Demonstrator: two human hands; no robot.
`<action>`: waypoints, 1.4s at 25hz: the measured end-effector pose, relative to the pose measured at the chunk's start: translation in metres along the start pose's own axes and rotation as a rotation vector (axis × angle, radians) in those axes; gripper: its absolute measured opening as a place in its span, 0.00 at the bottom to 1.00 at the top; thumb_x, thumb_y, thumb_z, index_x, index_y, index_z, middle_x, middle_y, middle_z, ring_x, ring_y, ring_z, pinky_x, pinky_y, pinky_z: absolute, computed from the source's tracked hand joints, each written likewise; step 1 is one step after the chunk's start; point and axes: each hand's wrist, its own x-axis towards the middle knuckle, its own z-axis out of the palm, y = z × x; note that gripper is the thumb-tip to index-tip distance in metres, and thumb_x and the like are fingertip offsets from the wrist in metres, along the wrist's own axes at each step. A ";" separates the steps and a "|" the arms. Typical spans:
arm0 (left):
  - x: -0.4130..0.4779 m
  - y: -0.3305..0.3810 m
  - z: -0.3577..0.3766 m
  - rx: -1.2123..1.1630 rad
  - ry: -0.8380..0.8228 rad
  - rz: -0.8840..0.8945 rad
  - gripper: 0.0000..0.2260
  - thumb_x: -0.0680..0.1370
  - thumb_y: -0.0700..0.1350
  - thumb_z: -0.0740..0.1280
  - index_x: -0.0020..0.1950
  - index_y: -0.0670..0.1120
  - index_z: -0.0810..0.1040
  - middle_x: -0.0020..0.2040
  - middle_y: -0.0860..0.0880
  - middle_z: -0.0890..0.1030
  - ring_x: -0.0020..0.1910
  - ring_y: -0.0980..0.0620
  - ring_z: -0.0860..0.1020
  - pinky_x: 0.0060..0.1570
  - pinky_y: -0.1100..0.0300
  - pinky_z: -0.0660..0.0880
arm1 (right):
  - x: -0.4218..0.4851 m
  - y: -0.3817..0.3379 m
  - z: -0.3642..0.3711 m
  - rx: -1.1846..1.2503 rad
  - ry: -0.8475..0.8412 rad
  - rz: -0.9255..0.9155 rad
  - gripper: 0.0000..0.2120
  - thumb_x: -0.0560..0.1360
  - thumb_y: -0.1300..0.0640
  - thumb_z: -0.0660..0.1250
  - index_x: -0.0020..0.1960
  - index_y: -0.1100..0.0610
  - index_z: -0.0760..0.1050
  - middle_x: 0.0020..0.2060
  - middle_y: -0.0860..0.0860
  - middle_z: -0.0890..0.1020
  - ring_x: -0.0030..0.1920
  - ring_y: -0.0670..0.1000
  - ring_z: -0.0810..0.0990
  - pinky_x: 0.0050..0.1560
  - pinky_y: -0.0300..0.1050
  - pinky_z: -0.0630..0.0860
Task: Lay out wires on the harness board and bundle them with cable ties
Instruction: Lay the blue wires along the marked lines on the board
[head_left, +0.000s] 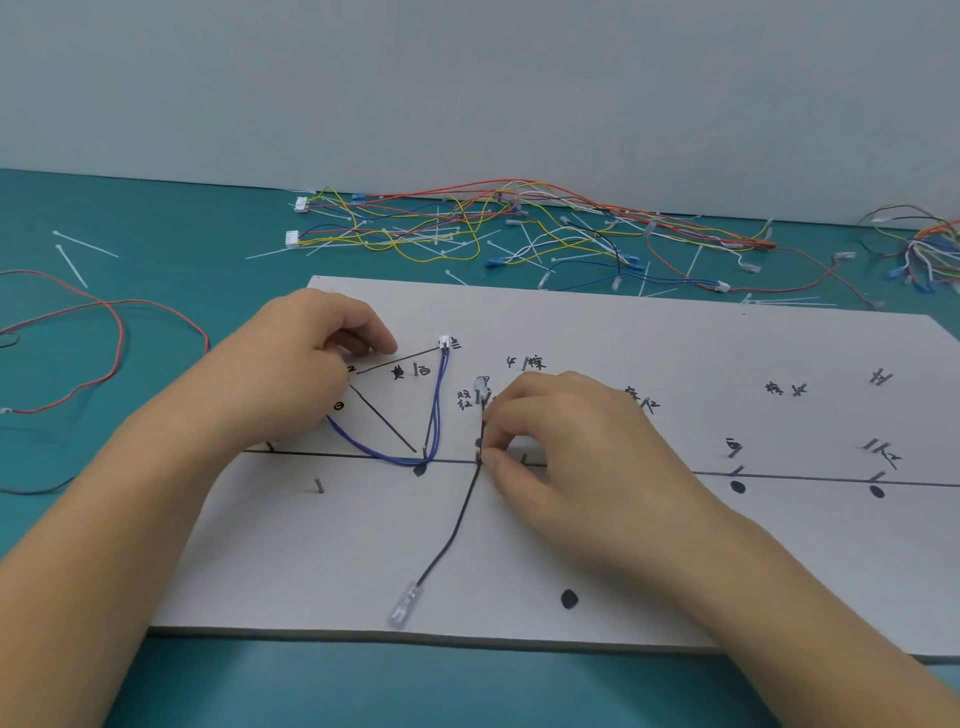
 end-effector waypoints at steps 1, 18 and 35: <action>0.000 -0.001 -0.001 0.008 -0.005 0.008 0.28 0.76 0.27 0.56 0.50 0.58 0.83 0.51 0.58 0.82 0.52 0.65 0.77 0.43 0.69 0.70 | 0.001 0.003 -0.003 0.001 -0.018 -0.008 0.07 0.77 0.52 0.63 0.46 0.47 0.81 0.49 0.41 0.81 0.51 0.49 0.77 0.53 0.47 0.74; 0.001 -0.005 0.004 0.056 -0.024 0.107 0.24 0.80 0.30 0.57 0.52 0.57 0.83 0.54 0.58 0.76 0.56 0.58 0.75 0.47 0.74 0.66 | 0.002 0.007 -0.006 0.008 -0.067 -0.008 0.22 0.72 0.34 0.71 0.62 0.41 0.77 0.55 0.38 0.75 0.60 0.44 0.71 0.61 0.47 0.71; -0.001 -0.002 0.004 0.048 -0.052 0.093 0.20 0.81 0.34 0.60 0.51 0.58 0.83 0.53 0.59 0.76 0.55 0.65 0.74 0.47 0.71 0.67 | 0.001 0.002 -0.002 0.010 -0.042 0.022 0.23 0.71 0.33 0.70 0.61 0.44 0.78 0.55 0.40 0.73 0.59 0.46 0.70 0.62 0.48 0.70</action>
